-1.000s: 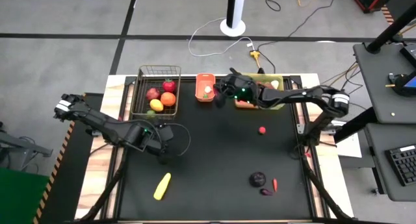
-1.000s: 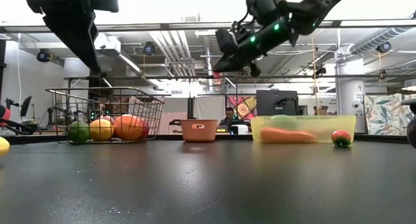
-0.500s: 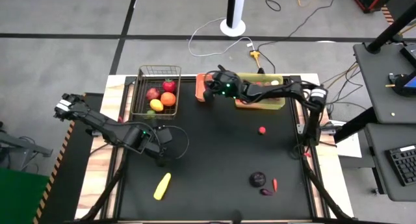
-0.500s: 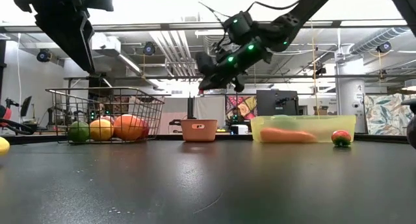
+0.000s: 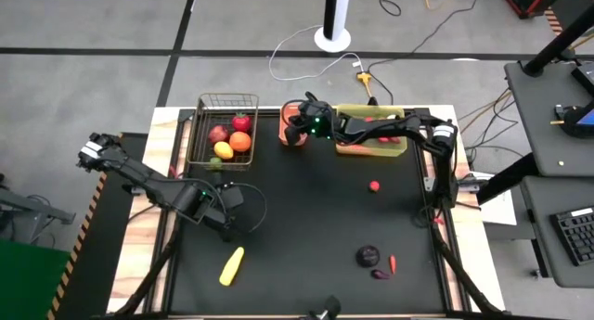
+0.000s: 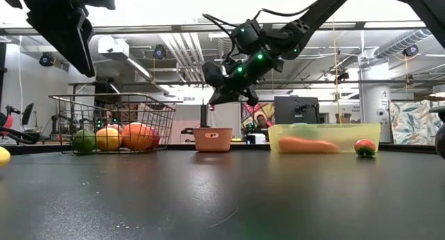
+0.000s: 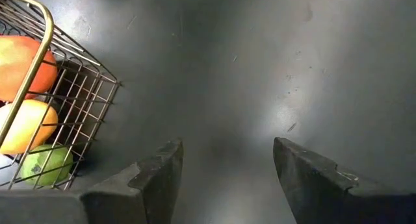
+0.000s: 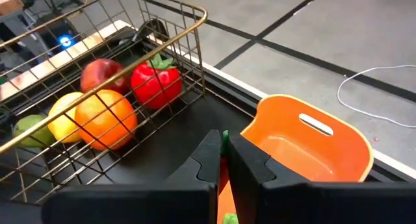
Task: Sort produce into baskets
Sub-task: Put the small red chili pepper into the orange bin, then put the yellow corn into the yellow bin
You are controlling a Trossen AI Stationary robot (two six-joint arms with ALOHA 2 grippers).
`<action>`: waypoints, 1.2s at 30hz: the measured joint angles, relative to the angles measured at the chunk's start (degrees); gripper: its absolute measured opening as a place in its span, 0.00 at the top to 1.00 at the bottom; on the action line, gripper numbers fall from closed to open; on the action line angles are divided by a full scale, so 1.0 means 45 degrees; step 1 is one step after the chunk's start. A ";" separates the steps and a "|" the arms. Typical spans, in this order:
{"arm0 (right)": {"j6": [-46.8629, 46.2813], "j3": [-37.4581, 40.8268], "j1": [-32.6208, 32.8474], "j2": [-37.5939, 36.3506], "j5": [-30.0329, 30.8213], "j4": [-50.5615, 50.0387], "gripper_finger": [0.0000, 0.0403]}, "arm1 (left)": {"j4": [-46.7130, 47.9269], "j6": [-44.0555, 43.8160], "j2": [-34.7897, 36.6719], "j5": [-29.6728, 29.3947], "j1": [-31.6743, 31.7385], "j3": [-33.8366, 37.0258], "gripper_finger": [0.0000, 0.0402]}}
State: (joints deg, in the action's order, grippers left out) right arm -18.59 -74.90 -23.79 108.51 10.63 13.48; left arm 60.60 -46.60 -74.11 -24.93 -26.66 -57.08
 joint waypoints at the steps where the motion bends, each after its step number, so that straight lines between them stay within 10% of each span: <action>1: -0.0060 0.0004 0.0000 0.0000 0.0000 -0.0003 0.97 | 0.0005 -0.0021 0.0000 0.0000 -0.0019 0.0000 0.45; 26: 0.0279 0.0035 0.0020 -0.0424 -0.0735 -0.0440 0.61 | 0.0683 -0.1241 0.0000 0.1633 -0.0411 0.0005 0.45; 36: 0.1395 0.0035 0.1249 -0.3226 -0.2059 -0.5919 0.62 | 0.0622 -0.1246 -0.0010 0.1109 -0.0411 0.0019 0.45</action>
State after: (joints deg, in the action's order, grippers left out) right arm -12.32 -74.74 -18.17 93.99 1.37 -13.15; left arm 63.40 -52.21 -74.15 -19.94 -28.51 -56.99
